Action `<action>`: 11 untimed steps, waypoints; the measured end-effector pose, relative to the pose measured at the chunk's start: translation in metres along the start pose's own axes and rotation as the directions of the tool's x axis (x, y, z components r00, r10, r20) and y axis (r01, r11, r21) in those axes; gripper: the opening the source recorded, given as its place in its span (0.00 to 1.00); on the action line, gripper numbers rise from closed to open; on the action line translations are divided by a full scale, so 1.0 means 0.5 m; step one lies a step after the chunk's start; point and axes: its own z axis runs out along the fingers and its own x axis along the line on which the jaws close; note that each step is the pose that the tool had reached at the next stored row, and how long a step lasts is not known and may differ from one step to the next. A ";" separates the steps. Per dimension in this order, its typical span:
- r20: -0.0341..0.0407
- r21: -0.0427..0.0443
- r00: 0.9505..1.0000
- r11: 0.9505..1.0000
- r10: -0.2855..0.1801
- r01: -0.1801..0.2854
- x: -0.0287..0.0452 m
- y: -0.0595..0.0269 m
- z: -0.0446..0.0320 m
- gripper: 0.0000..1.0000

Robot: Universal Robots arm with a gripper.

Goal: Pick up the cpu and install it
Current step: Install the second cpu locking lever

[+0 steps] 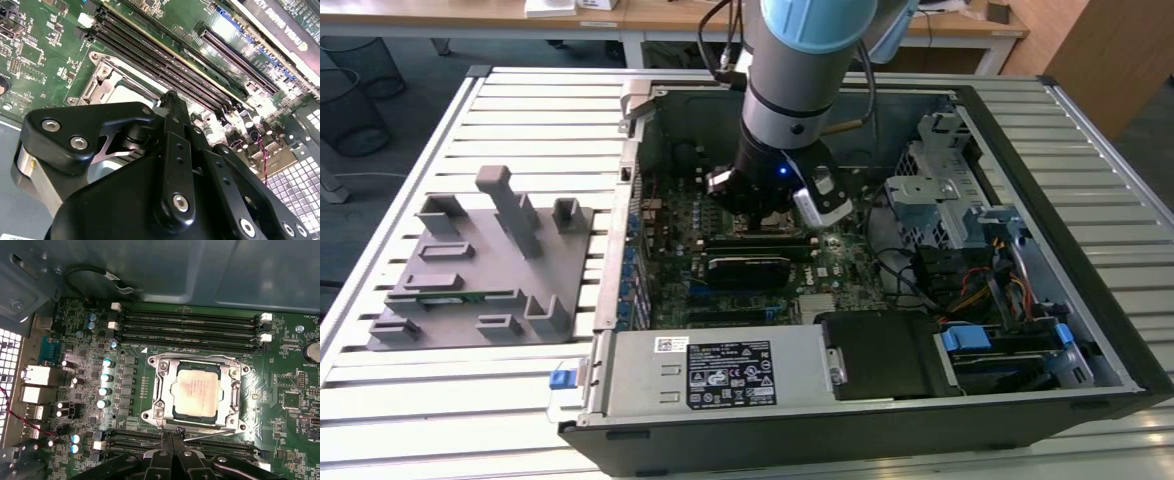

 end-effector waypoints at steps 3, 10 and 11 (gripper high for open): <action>0.000 0.000 1.000 1.000 0.000 0.000 0.001 0.000 0.002 0.11; 0.000 -0.002 1.000 1.000 0.000 0.000 0.002 -0.001 0.007 0.11; 0.000 -0.002 1.000 1.000 0.000 0.000 0.002 -0.002 0.008 0.11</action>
